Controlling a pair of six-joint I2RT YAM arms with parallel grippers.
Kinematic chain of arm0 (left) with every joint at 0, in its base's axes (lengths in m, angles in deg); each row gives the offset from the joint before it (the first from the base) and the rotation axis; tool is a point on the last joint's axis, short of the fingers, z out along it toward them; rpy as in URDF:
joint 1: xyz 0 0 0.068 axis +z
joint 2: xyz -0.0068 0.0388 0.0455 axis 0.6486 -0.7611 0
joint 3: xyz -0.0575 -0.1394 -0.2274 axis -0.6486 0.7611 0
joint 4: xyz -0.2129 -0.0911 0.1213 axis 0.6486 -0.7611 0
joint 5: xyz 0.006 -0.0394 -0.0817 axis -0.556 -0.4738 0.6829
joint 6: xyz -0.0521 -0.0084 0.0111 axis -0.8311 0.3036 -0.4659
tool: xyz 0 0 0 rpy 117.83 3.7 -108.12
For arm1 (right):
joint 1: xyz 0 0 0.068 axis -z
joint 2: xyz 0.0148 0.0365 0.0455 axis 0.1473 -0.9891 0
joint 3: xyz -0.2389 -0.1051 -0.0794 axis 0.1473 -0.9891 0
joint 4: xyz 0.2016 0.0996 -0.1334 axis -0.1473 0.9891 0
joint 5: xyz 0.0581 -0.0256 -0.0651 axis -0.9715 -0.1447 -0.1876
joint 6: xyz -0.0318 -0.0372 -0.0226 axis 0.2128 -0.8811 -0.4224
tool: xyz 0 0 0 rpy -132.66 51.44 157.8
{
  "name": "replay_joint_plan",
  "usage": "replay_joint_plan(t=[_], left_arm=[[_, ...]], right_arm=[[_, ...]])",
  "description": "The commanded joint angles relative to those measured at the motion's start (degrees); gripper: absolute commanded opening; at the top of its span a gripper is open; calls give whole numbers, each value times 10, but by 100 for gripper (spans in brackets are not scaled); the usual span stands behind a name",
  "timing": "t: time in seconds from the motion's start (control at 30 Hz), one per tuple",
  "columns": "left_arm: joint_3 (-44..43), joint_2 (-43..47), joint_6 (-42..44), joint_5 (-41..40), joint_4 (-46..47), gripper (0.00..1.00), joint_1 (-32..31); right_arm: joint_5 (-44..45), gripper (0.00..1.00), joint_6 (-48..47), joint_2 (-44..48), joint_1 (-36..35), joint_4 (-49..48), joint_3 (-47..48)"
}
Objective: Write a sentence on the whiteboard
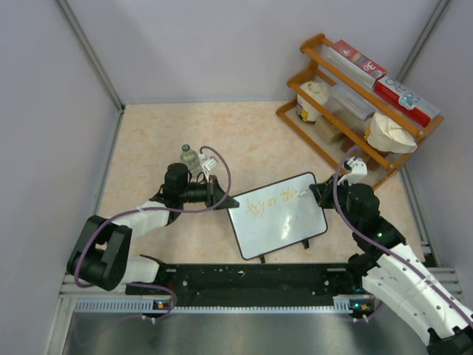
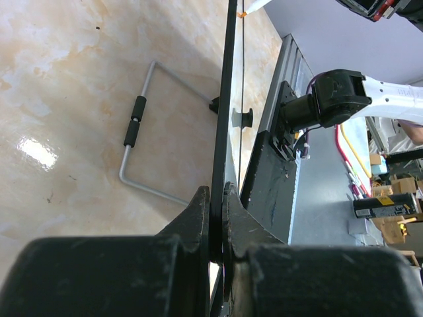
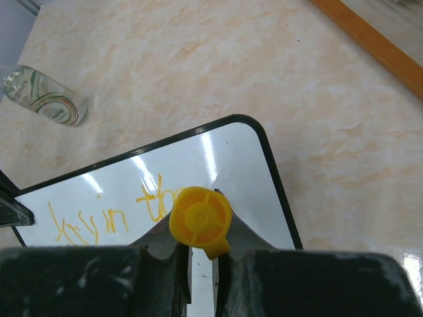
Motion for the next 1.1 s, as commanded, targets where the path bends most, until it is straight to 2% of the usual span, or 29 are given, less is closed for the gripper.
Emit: replay_joint_plan(t=[0.0, 0.17, 0.8, 1.07], left_arm=[[16, -15, 79, -75, -37, 0, -1], [16, -15, 79, -74, -36, 0, 0], [17, -16, 78, -73, -35, 0, 0], [19, -14, 77, -74, -34, 0, 0]], right_arm=[[-1, 0, -9, 34, 9, 2, 25], [-20, 0, -7, 58, 8, 9, 35], [-76, 0, -22, 49, 8, 7, 51], [-132, 0, -16, 51, -1, -15, 43]])
